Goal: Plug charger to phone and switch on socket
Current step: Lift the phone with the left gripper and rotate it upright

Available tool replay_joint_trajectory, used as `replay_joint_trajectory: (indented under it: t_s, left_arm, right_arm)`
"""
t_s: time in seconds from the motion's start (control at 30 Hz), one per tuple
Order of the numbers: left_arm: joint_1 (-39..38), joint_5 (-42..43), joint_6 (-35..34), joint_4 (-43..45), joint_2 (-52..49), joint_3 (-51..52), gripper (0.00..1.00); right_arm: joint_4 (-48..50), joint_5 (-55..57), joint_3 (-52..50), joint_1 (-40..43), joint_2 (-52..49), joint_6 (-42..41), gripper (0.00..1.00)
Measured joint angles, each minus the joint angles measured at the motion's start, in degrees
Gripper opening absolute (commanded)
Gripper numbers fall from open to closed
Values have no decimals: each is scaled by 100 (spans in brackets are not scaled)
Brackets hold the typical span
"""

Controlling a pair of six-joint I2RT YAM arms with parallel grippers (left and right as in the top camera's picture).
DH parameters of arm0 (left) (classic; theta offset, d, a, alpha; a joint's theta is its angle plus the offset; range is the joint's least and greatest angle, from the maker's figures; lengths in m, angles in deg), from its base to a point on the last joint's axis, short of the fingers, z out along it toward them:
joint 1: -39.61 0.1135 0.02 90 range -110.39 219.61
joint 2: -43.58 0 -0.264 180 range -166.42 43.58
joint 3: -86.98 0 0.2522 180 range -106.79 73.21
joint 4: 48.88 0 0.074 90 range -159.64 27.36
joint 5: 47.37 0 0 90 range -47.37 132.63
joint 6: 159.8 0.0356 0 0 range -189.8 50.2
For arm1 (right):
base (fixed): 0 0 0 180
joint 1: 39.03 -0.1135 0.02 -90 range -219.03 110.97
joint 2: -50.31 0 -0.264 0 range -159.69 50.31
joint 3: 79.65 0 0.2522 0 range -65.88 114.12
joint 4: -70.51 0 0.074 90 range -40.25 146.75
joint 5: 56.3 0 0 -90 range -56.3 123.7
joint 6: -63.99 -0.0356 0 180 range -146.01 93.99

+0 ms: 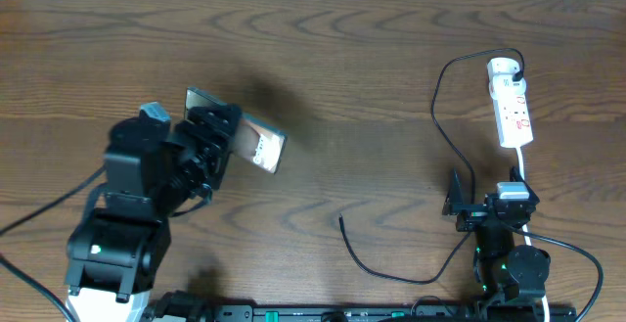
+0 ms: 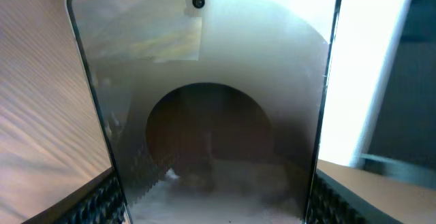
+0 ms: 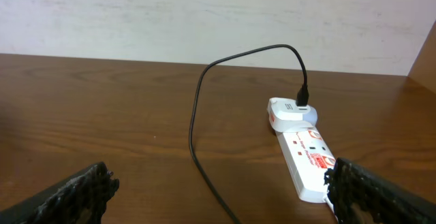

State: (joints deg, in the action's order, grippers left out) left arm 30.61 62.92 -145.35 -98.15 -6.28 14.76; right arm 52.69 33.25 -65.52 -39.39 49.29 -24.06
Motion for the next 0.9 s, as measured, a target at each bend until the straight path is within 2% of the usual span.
replay_joint_trajectory:
  t_s: [0.2,0.4,0.7,0.9]
  left_arm:
    - [778,1543,-1279,188,0,0,7]
    - [1364,2922,-2033,190,-2,0,8]
    - [1827,4494,-2374,195,-2,0,7]
    - [1878,4894,-2413,197,-9,0,7]
  right_arm:
    - [0,2,0,0,0,0,99]
    - [0,2,0,0,0,0,99]
    - [0,2,0,0,0,0,99]
    - [0,2,0,0,0,0,99]
